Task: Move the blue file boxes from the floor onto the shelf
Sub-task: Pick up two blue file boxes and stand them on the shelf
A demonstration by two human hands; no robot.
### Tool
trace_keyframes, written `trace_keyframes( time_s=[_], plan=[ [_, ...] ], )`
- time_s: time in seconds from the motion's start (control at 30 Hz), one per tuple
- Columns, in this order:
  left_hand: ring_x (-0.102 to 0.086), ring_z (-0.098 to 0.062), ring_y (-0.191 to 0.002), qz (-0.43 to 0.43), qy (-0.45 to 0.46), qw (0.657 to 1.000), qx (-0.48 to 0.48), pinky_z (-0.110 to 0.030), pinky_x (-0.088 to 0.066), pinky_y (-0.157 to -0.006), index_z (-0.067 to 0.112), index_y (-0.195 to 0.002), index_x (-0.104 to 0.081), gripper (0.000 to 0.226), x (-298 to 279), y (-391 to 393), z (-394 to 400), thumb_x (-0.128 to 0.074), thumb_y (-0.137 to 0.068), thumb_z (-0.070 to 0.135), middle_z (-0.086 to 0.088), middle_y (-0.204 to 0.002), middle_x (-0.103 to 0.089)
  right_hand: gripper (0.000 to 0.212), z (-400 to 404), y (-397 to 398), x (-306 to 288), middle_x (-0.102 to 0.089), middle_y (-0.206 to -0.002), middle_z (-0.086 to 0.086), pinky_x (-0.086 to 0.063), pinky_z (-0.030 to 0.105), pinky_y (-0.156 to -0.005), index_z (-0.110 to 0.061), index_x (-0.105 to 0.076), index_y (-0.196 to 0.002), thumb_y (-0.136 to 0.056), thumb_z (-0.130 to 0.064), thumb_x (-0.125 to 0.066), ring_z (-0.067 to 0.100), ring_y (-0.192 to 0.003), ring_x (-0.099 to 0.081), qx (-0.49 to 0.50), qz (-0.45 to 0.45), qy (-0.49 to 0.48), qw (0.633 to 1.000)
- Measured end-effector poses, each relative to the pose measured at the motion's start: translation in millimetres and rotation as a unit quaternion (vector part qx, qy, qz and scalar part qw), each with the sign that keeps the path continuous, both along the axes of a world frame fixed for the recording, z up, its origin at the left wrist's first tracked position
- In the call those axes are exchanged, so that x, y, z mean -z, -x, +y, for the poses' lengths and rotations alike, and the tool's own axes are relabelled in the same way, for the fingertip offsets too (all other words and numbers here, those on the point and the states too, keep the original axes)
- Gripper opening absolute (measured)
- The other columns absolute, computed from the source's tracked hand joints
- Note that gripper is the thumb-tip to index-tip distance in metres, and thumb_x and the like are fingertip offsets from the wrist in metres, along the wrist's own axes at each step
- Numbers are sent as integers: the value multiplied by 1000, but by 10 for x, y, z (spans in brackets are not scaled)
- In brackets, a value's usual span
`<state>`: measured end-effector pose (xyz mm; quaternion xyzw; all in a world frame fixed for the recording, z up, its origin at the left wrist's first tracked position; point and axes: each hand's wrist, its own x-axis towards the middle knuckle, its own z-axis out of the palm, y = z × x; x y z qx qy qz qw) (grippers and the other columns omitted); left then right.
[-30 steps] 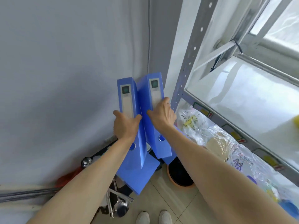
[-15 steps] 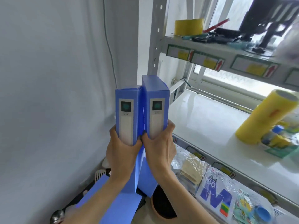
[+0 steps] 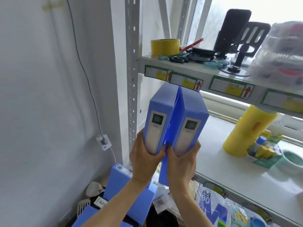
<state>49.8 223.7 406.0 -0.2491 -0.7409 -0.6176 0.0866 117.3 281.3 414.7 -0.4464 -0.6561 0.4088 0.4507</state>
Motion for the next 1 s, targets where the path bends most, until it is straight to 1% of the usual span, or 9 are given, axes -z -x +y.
trace_keyframes(
  time_s=[0.07,0.17,0.33,0.47,0.6,0.67,0.77,0.87,1.0],
  plan=[
    [-67,-16,-90,6,-11,1000,23,-5,-49,-76,20,-126,-49,68,-5,137,217,-72,-68,48,1,-106,-68,70,170,106,32,-52,-101,-30,-57,44,-78,-34,-31,-134,-81,-41,-76,18,-84,-61,8,17,-10,1000],
    [-65,-17,-102,-9,-19,998,64,-25,-57,-85,19,-133,-47,73,2,323,525,-74,-71,47,0,-117,-64,69,441,279,42,-53,-108,-22,-57,46,-79,-31,-32,-136,-82,-40,-75,16,-84,-59,19,26,-10,999],
    [-62,-18,-110,-63,-11,993,98,-41,-58,-87,33,-136,-40,77,134,624,938,-75,-71,55,6,-124,-60,64,820,546,81,-56,-113,-15,-57,44,-83,-31,-35,-135,-84,-32,-74,15,-89,-60,1,45,9,999],
    [-62,-20,-113,-77,-18,991,109,-41,-57,-90,30,-137,-39,76,170,780,1152,-76,-73,46,3,-127,-60,66,1043,733,164,-57,-124,-10,-57,46,-86,-30,-34,-136,-83,-31,-74,15,-99,-62,-9,50,7,999],
    [-59,-21,-117,-71,-12,990,125,-29,-55,-91,23,-143,-37,77,178,895,1285,-76,-78,34,-1,-132,-57,74,1188,876,239,-53,-132,-8,-57,47,-88,-29,-32,-139,-80,-31,-77,11,-107,-58,-6,53,4,999],
    [-58,-21,-119,-70,-2,988,135,-34,-57,-92,21,-143,-35,78,207,970,1304,-76,-79,32,-2,-134,-55,79,1220,910,274,-49,-137,-6,-56,43,-92,-27,-31,-142,-80,-30,-79,9,-110,-54,-10,53,6,999],
    [-59,-22,-118,-66,28,987,145,-43,-58,-90,21,-143,-35,80,283,1076,1281,-76,-76,37,-2,-133,-55,86,1250,929,335,-42,-143,0,-53,31,-94,-22,-30,-148,-79,-24,-82,13,-120,-50,-14,35,5,999],
    [-62,-24,-115,-77,54,982,164,-48,-58,-88,21,-141,-34,82,297,1151,1254,-78,-74,37,-2,-131,-57,89,1242,927,397,-40,-143,1,-55,32,-90,-21,-29,-149,-77,-21,-82,20,-125,-52,-6,-1,0,1000],
    [-61,-25,-117,-98,67,974,194,-49,-58,-89,20,-143,-31,87,237,1167,1233,-81,-73,32,-4,-134,-56,91,1226,928,399,-40,-144,2,-56,33,-85,-21,-28,-150,-77,-21,-82,20,-127,-52,0,-21,7,1000]
  ],
)
